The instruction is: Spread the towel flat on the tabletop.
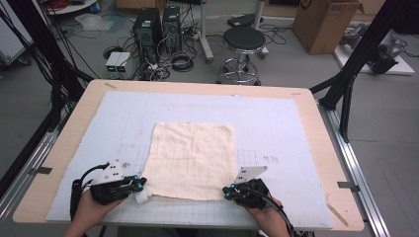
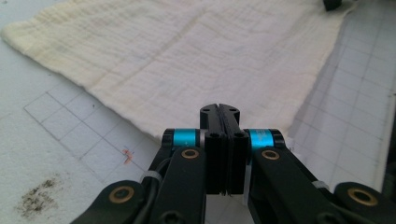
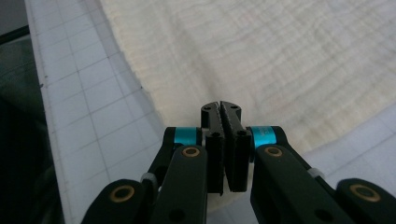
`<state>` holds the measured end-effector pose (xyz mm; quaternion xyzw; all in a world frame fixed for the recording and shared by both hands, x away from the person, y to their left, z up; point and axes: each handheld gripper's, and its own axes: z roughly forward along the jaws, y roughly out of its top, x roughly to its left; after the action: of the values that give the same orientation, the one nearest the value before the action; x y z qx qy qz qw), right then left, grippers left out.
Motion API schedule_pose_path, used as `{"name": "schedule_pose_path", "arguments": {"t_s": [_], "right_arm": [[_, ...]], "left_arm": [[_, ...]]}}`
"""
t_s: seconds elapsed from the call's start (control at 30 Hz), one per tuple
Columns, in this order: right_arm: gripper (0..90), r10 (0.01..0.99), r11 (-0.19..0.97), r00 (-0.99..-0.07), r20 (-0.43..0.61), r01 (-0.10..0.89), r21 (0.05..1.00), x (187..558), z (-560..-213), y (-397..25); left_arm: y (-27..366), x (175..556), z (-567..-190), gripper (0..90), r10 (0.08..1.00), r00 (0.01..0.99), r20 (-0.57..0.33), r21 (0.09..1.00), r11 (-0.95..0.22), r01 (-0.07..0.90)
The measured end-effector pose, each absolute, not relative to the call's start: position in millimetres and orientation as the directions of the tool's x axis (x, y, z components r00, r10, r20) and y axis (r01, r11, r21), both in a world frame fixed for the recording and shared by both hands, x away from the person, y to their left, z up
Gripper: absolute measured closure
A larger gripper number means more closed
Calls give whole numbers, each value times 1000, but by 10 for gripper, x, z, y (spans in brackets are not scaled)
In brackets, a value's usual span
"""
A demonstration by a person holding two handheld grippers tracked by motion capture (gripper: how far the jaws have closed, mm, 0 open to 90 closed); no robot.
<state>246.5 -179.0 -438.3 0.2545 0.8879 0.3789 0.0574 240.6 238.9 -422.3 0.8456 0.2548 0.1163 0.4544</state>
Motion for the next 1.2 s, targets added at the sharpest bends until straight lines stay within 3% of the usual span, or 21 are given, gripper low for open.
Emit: {"name": "schedule_pose_path", "arguments": {"t_s": [0.17,0.3,0.8,1.2], "right_arm": [[886,492,591,-867,86,405,698,2427,-4377,-1776],[874,490,579,-866,104,412,703,2411,-4374,-1805],[621,524,474,-840,141,425,771,2466,-4296,-1917],[443,559,403,-809,181,456,793,2549,-4266,-1993]], "left_arm": [[2349,2396,-4329,874,471,879,-67,769,-537,347],[2320,2400,-4315,735,495,866,-73,785,-507,356],[2355,2438,-4295,593,567,822,-54,822,-441,359],[2376,2489,-4291,551,579,809,-100,837,-391,383]]}}
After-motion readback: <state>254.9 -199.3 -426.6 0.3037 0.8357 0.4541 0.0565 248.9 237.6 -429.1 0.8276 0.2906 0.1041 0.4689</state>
